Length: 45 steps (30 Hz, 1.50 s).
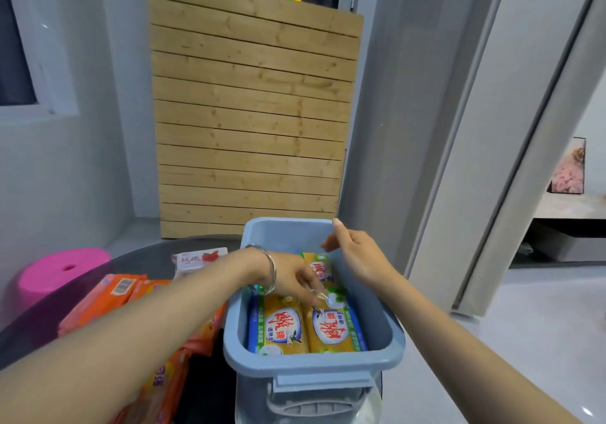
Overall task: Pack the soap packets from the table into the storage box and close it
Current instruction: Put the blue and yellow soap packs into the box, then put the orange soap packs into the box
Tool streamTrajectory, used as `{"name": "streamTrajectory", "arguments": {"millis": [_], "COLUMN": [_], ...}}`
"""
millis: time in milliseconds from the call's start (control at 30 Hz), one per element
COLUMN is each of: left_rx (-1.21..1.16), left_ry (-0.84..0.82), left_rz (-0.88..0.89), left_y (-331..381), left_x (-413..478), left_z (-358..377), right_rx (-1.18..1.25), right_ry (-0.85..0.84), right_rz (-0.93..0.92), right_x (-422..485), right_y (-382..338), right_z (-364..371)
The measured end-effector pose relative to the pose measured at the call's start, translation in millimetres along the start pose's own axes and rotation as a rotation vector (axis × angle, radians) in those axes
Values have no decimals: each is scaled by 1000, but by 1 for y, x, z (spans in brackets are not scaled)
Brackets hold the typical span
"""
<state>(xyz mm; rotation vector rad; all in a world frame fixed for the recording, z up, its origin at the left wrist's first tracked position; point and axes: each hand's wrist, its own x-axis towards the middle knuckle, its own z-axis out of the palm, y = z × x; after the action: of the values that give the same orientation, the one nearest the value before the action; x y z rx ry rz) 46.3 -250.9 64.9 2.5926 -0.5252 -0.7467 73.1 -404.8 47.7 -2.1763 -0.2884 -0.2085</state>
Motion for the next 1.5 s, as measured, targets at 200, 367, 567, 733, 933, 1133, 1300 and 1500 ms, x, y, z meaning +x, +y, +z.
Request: {"name": "streamTrajectory", "arguments": {"millis": [200, 367, 567, 733, 933, 1133, 1300, 1500], "left_rx": [10, -164, -269, -245, -270, -291, -358, -87], "left_ry": [37, 336, 603, 650, 523, 497, 482, 576], "left_rz": [49, 124, 168, 35, -230, -332, -322, -245], "left_y": [-3, -21, -65, -123, -191, -219, -224, -220], "left_x": [2, -14, -66, -120, -160, -181, -179, -172], "left_z": [1, -9, -10, 8, 56, 98, 113, 125], "right_rx": [-134, -192, -284, 2, 204, 95, 42, 61], "right_ry": [-41, -29, -1, -73, -394, -418, -310, -212], "right_rz": [-8, -12, -105, -197, -212, 186, 310, 416], "right_x": [-1, -4, -23, -68, -124, -138, -144, -150], "right_y": [-1, -4, -29, -99, -141, -93, -70, -64], "right_z": [2, 0, 2, 39, 132, 197, 223, 239]}}
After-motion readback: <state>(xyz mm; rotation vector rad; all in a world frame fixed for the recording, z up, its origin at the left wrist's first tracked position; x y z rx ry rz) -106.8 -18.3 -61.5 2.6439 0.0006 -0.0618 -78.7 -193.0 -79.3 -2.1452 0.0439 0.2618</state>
